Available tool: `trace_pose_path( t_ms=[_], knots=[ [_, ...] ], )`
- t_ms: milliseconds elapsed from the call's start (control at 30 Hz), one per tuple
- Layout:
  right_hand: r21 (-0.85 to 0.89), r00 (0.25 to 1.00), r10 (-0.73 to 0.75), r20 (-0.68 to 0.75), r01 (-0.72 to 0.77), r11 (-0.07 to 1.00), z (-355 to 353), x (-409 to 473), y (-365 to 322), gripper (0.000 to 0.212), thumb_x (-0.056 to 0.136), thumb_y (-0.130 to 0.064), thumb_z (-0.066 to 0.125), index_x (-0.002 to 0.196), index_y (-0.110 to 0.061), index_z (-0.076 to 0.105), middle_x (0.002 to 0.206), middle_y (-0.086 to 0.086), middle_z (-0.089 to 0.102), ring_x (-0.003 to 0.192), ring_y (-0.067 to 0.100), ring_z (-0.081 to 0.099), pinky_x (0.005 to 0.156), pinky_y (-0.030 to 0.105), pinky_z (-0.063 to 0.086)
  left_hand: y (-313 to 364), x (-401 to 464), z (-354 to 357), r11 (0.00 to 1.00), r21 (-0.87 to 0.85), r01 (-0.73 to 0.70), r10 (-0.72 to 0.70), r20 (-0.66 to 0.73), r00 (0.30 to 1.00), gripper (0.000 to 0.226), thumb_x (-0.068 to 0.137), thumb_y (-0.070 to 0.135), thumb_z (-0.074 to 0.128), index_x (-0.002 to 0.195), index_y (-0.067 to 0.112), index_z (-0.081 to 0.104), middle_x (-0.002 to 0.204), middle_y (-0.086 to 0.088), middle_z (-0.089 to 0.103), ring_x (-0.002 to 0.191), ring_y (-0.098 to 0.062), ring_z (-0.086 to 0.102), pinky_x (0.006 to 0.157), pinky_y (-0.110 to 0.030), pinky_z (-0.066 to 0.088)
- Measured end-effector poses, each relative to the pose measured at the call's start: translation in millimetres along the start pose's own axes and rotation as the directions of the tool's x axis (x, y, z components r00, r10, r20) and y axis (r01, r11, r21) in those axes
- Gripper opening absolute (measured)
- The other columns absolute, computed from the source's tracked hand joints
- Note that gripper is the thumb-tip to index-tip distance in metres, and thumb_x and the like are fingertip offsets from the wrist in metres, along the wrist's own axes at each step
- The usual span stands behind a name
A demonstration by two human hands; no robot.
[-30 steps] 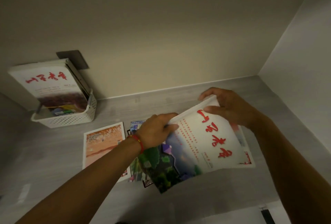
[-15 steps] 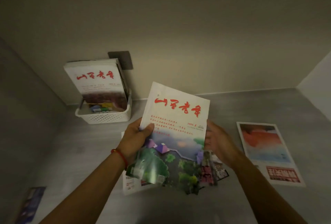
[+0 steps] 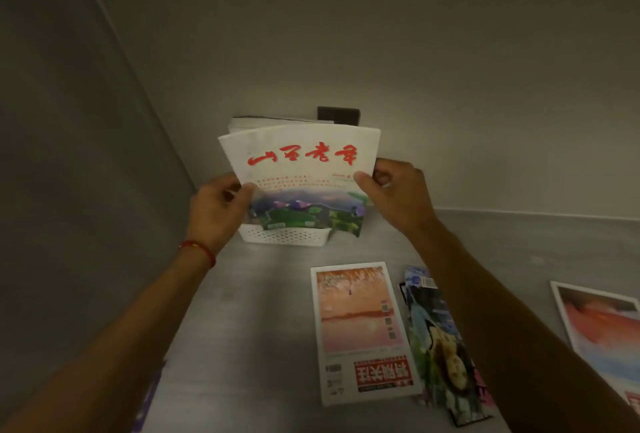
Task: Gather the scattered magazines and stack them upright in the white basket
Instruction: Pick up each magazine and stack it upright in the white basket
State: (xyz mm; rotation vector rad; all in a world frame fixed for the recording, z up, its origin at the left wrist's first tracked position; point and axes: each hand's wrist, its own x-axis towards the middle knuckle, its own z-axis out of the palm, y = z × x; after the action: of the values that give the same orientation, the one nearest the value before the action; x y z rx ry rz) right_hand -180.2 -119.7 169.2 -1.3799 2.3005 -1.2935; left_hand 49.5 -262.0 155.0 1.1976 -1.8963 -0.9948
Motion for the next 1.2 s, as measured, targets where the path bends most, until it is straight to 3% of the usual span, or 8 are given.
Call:
trace_pose_path(
  t_ms=[167, 300, 433, 600, 767, 900, 1067, 1200],
  knots=[
    [-0.104, 0.998, 0.063, 0.021, -0.06, 0.993, 45, 45, -19, 0.03, 0.092, -0.033, 0.064, 0.109, -0.009, 0.071, 0.124, 0.005, 0.07, 0.095, 0.02, 0.072, 0.061, 0.006, 0.045, -29, 60, -22, 0.994, -0.097, 0.056, -0.056, 0.004, 0.998, 0.015, 0.093, 0.014, 0.061, 0.103, 0.009, 0.071, 0.108, -0.007, 0.071, 0.096, -0.022, 0.066, 0.083, -0.033, 0.054],
    [-0.096, 0.991, 0.126, 0.046, -0.122, 0.988, 72, 63, -13, 0.028, 0.094, -0.027, 0.062, 0.112, -0.008, 0.071, 0.124, 0.008, 0.069, 0.095, 0.021, 0.071, 0.056, 0.001, 0.04, -56, 89, -15, 0.98, -0.139, 0.142, -0.14, 0.024, 0.99, 0.018, 0.094, 0.015, 0.062, 0.1, 0.002, 0.073, 0.096, -0.01, 0.07, 0.087, -0.021, 0.063, 0.083, -0.035, 0.053],
    [-0.157, 0.974, 0.213, 0.08, -0.199, 0.967, 96, 69, 4, 0.028, 0.098, -0.024, 0.053, 0.107, -0.003, 0.07, 0.119, 0.013, 0.07, 0.091, 0.024, 0.067, 0.053, 0.001, 0.035, -89, 101, 2, 0.93, -0.243, 0.276, -0.266, 0.075, 0.961, 0.025, 0.091, 0.016, 0.066, 0.106, -0.002, 0.073, 0.105, -0.016, 0.073, 0.085, -0.02, 0.063, 0.086, -0.035, 0.055],
    [-0.194, 0.961, 0.273, 0.052, -0.258, 0.946, 117, 71, 18, 0.029, 0.1, -0.02, 0.049, 0.101, 0.001, 0.069, 0.113, 0.017, 0.071, 0.079, 0.018, 0.057, 0.056, 0.008, 0.038, -114, 108, 16, 0.862, -0.291, 0.416, -0.396, 0.125, 0.909, 0.028, 0.087, 0.019, 0.071, 0.11, 0.003, 0.073, 0.111, -0.019, 0.073, 0.099, -0.033, 0.068, 0.095, -0.049, 0.055],
    [-0.09, 0.919, 0.384, 0.086, -0.377, 0.922, 127, 73, 27, 0.024, 0.096, -0.012, 0.053, 0.115, -0.004, 0.065, 0.124, 0.014, 0.066, 0.106, 0.032, 0.065, 0.088, 0.035, 0.057, -122, 112, 24, 0.834, -0.333, 0.439, -0.416, 0.142, 0.898, 0.031, 0.085, 0.021, 0.072, 0.114, 0.009, 0.071, 0.114, -0.011, 0.072, 0.105, -0.029, 0.067, 0.096, -0.046, 0.055],
    [0.104, 0.918, 0.344, 0.198, -0.369, 0.924, 120, 71, 27, 0.028, 0.094, -0.002, 0.055, 0.12, -0.006, 0.061, 0.128, 0.011, 0.065, 0.115, 0.029, 0.062, 0.093, 0.045, 0.057, -119, 120, 27, 0.851, -0.303, 0.429, -0.422, 0.091, 0.902, 0.035, 0.083, 0.026, 0.073, 0.109, 0.004, 0.073, 0.11, -0.015, 0.073, 0.099, -0.032, 0.07, 0.092, -0.05, 0.057],
    [-0.066, 0.899, 0.324, 0.295, -0.32, 0.945, 109, 46, 37, 0.024, 0.093, -0.002, 0.053, 0.115, -0.002, 0.06, 0.111, 0.014, 0.064, 0.1, 0.029, 0.063, 0.088, 0.044, 0.056, -110, 135, 29, 0.881, -0.162, 0.444, -0.451, -0.006, 0.893, 0.044, 0.078, 0.036, 0.07, 0.108, 0.004, 0.072, 0.106, -0.011, 0.073, 0.092, -0.032, 0.07, 0.088, -0.046, 0.059],
    [-0.131, 0.859, 0.41, 0.306, -0.388, 0.912, 99, -5, 83, 0.031, 0.091, -0.004, 0.056, 0.121, -0.007, 0.066, 0.122, 0.014, 0.066, 0.109, 0.029, 0.063, 0.099, 0.049, 0.05, -111, 144, 32, 0.9, -0.036, 0.434, -0.435, -0.068, 0.898, 0.052, 0.076, 0.049, 0.067, 0.104, 0.005, 0.069, 0.1, -0.01, 0.072, 0.086, -0.03, 0.069, 0.085, -0.044, 0.059]
  ],
)
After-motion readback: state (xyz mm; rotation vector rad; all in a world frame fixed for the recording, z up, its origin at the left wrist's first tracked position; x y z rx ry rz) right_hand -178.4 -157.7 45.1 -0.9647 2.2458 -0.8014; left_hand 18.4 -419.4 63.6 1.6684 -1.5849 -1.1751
